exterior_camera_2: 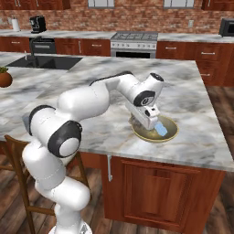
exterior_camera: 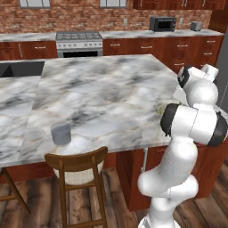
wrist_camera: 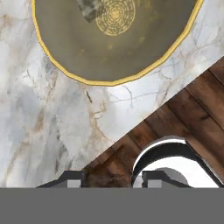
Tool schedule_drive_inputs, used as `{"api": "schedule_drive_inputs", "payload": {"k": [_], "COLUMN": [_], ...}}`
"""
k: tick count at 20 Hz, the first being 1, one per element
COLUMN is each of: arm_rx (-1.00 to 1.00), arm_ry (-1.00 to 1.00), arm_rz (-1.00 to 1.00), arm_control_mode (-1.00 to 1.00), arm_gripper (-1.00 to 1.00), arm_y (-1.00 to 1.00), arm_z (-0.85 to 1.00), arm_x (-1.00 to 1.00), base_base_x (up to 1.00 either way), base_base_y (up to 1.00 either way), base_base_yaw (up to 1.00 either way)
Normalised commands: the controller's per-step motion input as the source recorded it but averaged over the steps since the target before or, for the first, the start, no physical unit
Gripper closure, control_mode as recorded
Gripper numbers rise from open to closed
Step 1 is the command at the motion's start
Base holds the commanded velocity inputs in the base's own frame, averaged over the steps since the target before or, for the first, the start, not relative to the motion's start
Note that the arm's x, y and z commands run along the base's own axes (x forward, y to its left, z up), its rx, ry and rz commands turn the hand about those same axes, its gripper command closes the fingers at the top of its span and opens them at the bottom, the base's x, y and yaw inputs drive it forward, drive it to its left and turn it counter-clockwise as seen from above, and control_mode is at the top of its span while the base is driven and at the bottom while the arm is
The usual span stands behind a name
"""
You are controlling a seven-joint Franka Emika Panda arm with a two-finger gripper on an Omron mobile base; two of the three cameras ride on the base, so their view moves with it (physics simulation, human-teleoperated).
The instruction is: There are four ice cubes in the ice bowl. Place two ice cubes in each glass of water.
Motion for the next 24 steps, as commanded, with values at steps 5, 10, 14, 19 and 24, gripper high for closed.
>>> {"api": "schedule_drive_inputs", "payload": {"k": [5,10,14,19,24], "arm_rx": [-0.28,-0.19,0.00,0.04,0.05], "arm_ry": [-0.09,0.01,0.15,0.16,0.12], "arm_rz": [-0.12,-0.06,0.06,0.26,0.32], "arm_control_mode": [-1.00,-1.00,-1.00,-1.00,-1.00], "arm_gripper": [1.00,1.00,1.00,1.00,1.00], "arm_y": [1.00,1.00,1.00,0.99,0.94], "arm_z": [0.23,0.03,0.41,0.42,0.14], "arm_x": [-0.26,0.04,0.02,0.09,0.38], "base_base_x": [0.00,0.00,0.00,0.00,0.00], "base_base_y": [0.00,0.00,0.00,0.00,0.00], "base_base_yaw": [0.00,0.00,0.00,0.00,0.00]}}
